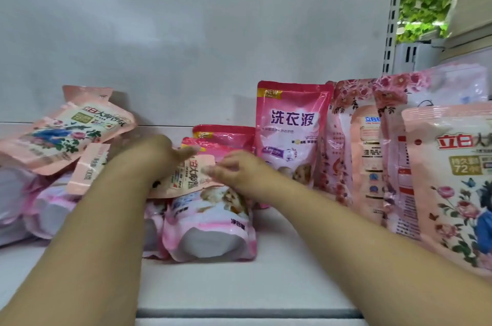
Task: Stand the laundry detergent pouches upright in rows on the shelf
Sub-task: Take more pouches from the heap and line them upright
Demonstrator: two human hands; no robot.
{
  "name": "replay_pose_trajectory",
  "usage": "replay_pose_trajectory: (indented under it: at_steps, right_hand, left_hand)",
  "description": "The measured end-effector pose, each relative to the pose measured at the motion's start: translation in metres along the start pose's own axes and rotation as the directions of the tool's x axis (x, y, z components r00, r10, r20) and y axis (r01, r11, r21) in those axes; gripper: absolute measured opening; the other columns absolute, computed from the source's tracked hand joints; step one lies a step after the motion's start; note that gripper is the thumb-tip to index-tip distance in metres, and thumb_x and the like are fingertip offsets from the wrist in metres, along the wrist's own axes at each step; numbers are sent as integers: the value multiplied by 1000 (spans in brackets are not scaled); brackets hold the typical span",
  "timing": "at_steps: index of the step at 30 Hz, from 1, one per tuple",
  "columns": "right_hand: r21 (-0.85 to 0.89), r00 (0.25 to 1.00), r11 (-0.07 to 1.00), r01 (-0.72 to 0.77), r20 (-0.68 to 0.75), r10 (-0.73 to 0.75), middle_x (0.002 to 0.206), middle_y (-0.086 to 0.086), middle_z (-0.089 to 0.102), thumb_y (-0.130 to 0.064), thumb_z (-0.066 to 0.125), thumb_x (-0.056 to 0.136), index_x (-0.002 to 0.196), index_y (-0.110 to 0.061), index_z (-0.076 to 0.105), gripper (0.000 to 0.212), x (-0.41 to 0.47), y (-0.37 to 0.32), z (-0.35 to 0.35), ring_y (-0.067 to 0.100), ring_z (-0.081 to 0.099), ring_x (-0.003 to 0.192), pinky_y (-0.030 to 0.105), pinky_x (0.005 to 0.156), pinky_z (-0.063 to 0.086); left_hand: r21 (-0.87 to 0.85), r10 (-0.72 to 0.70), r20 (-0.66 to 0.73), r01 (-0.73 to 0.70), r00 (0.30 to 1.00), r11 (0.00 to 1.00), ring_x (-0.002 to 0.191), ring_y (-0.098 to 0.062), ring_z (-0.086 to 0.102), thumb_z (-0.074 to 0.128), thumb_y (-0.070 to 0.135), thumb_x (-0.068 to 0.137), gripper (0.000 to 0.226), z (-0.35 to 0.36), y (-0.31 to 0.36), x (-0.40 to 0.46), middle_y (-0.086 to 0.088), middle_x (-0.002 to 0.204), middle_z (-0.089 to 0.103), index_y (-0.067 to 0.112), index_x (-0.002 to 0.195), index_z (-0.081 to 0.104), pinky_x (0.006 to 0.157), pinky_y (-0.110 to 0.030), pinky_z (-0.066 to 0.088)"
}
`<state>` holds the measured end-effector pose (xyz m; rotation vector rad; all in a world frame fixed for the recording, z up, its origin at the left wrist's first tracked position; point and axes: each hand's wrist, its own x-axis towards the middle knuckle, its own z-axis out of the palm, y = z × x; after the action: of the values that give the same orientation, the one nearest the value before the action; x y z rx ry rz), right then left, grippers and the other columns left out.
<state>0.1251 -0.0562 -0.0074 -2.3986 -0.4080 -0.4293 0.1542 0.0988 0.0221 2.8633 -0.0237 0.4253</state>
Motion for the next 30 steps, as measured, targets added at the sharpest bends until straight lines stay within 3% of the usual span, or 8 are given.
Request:
replay_pose_trajectory:
  at_steps: [4, 6, 10, 12, 14, 19, 24, 30]
  right_hand:
    - [108, 987, 981, -161, 40, 157, 88, 13, 61, -53, 62, 77, 91, -5, 68, 50, 0, 0, -2, 21, 59, 69, 23, 51, 49]
    - [152, 969, 959, -239, 98, 226, 67, 2, 51, -55, 61, 76, 67, -12, 59, 44, -3, -1, -5, 13, 48, 53, 12, 38, 35]
    - [390, 976, 896, -213, 116, 182, 104, 0, 67, -74, 64, 51, 89, -19, 68, 67, -3, -9, -10, 24, 60, 105, 41, 97, 45]
    - [526, 994, 843, -113, 72, 88, 118, 0, 64, -76, 65, 41, 101, -23, 67, 81, -3, -15, -15, 24, 54, 117, 48, 107, 33]
    - [591, 999, 807, -21, 50, -11, 104, -8, 67, -67, 64, 50, 89, -26, 69, 57, -4, -22, -17, 17, 55, 112, 43, 106, 34]
    - [856, 969, 473, 210, -248, 18, 68, 4, 66, -18, 55, 87, 66, -13, 61, 23, -3, -31, -24, 18, 62, 68, 28, 70, 55]
    - [917, 896, 158, 367, -394, 205, 54, -3, 68, -10, 52, 90, 72, -10, 59, 19, -5, -21, -49, 8, 66, 51, 24, 53, 58]
    - [858, 874, 339, 387, -458, 162, 67, -3, 72, -21, 60, 84, 72, -17, 63, 13, -7, -13, -60, 13, 69, 70, 31, 71, 57]
  left_hand:
    - [29, 8, -18, -7, 1000, 1000, 116, -28, 51, 52, 59, 81, 56, 0, 5, -2, -9, 126, 58, 19, 120, 59, 92, -29, 40]
    - [-45, 7, -113, -12, 994, 999, 112, -24, 54, 58, 57, 78, 47, -4, 5, -8, -4, 122, 62, 25, 112, 62, 83, -27, 37]
    - [-320, -36, -407, -106, 913, 941, 116, -26, 53, 61, 58, 73, 50, -7, 6, -15, -5, 120, 64, 27, 113, 62, 97, -33, 31]
    - [-468, -84, -566, -236, 820, 851, 113, -27, 55, 62, 57, 73, 53, -9, 9, -18, -8, 115, 66, 25, 115, 62, 101, -35, 31]
    - [-603, -151, -653, -388, 743, 698, 106, -27, 59, 66, 56, 71, 55, -11, 12, -24, -7, 107, 67, 24, 115, 62, 101, -42, 39]
    - [-820, -214, -572, -559, 792, 124, 78, -3, 66, 65, 35, 80, 17, -16, 21, -40, 12, 85, 67, 35, 96, 62, 71, -28, 55]
    - [-868, 31, -469, -467, 883, 173, 58, 4, 66, 60, 32, 82, 6, -13, 30, -41, 22, 60, 68, 35, 88, 61, 53, -17, 55]
    - [-959, 181, -207, -236, 961, 157, 55, -15, 69, 68, 39, 57, 31, -4, 35, -36, 0, 64, 74, 16, 77, 65, 58, -34, 57]
